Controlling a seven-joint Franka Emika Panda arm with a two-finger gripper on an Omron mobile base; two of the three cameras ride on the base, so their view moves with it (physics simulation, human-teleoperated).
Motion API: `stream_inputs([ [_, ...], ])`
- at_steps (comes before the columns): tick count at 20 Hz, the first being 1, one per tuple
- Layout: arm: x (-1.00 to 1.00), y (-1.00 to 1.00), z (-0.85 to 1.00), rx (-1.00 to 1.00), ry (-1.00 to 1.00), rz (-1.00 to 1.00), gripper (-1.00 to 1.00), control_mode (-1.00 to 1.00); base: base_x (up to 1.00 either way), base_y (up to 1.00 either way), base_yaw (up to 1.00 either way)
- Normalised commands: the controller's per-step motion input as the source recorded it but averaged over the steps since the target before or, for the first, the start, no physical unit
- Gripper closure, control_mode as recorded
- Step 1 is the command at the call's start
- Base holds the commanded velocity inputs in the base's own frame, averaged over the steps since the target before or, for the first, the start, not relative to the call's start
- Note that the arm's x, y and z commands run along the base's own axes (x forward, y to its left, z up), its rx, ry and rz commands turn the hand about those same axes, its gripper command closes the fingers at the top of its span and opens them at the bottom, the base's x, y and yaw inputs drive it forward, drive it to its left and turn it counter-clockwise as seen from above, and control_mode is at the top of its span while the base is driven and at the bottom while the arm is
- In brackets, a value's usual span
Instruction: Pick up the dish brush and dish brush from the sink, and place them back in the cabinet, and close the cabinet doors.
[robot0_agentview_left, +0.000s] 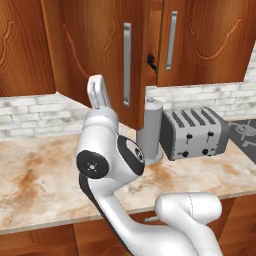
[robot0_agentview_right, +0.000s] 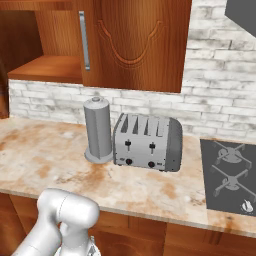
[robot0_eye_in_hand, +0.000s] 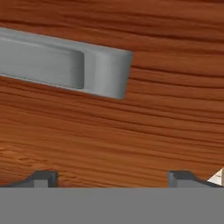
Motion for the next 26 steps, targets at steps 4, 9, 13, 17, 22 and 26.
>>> stream_inputs([
  [4, 0.08, -0.49, 0.00, 0.03, -0.02, -0.02, -1.00, -1.00, 0.00, 0.00, 0.00],
  [9, 0.35, -0.26, 0.00, 0.03, -0.04, 0.00, -1.00, -1.00, 0.00, 0.00, 0.00],
  [13, 0.49, -0.22, 0.00, 0.02, -0.03, 0.00, -1.00, -1.00, 0.00, 0.00, 0.00],
  [17, 0.51, -0.21, 0.00, 0.02, -0.03, 0.00, -1.00, -1.00, 0.00, 0.00, 0.00],
  [22, 0.48, -0.25, 0.00, 0.02, -0.02, 0.00, -1.00, -1.00, 0.00, 0.00, 0.00],
  [26, 0.41, -0.30, 0.00, 0.03, 0.00, 0.00, -1.00, -1.00, 0.00, 0.00, 0.00],
])
